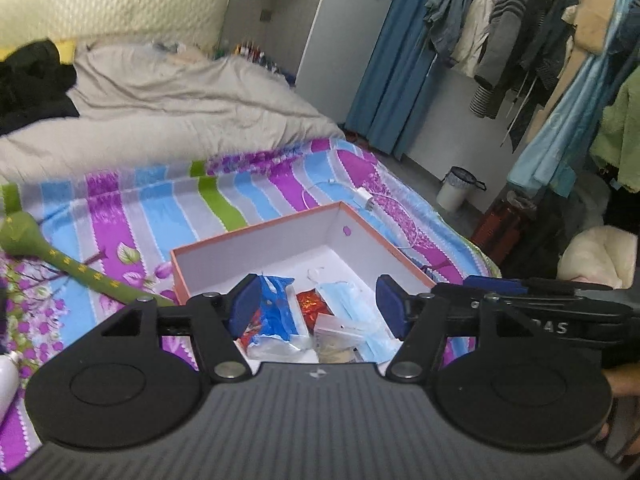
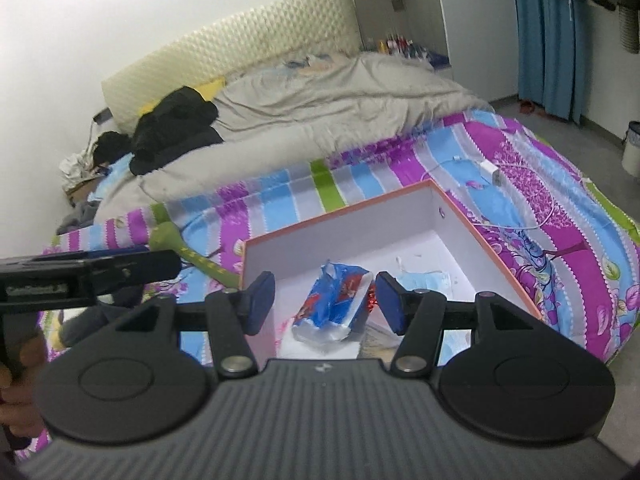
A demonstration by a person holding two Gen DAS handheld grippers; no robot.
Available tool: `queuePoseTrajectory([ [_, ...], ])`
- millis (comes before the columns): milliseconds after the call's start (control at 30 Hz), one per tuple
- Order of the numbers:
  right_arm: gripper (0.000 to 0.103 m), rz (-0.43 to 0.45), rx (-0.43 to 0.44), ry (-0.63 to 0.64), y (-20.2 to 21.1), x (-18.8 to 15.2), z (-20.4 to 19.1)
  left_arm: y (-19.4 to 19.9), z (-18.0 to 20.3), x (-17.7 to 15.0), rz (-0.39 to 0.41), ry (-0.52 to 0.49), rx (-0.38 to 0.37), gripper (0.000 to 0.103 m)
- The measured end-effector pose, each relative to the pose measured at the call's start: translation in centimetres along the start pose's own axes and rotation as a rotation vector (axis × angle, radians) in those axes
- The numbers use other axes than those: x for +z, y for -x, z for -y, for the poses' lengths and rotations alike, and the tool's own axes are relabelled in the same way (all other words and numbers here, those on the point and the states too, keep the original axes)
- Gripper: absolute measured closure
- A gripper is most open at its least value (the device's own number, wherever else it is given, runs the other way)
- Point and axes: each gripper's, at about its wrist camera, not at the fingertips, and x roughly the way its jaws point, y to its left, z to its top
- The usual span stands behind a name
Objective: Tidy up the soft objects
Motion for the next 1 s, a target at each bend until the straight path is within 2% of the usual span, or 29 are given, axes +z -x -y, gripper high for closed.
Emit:
queuePoseTrajectory([
  [67, 0.045, 0.014, 0.006, -0.005, 1.1, -0.8, -0.3, 1.3, 0.8, -0.7, 0.023, -0.032, 0.035, 0.034],
  [167, 0.045, 0.029, 0.007, -0.01, 2.5, -1.9, -0.7, 2.9, 1.7, -1.6, 0.037, -0.048, 0.017, 0.034],
  [267, 0.045, 0.044, 0.0, -0.011, 3.6, -2.8, -1.2, 4.5, 2.6, -2.6, 0.061, -0.073, 0.041, 0.034],
  [667, 0.045, 0.09, -0.045, 0.003, 6.7, -5.1, -2.4, 9.8, 4.4, -5.5, 0.108, -0.064, 0.036, 0.034],
  [1000, 0.045, 0.084, -0.094, 0.001, 6.9, -7.4, -2.6, 10.5, 4.2, -8.8, 0.086, -0.051, 0.081, 0.034],
])
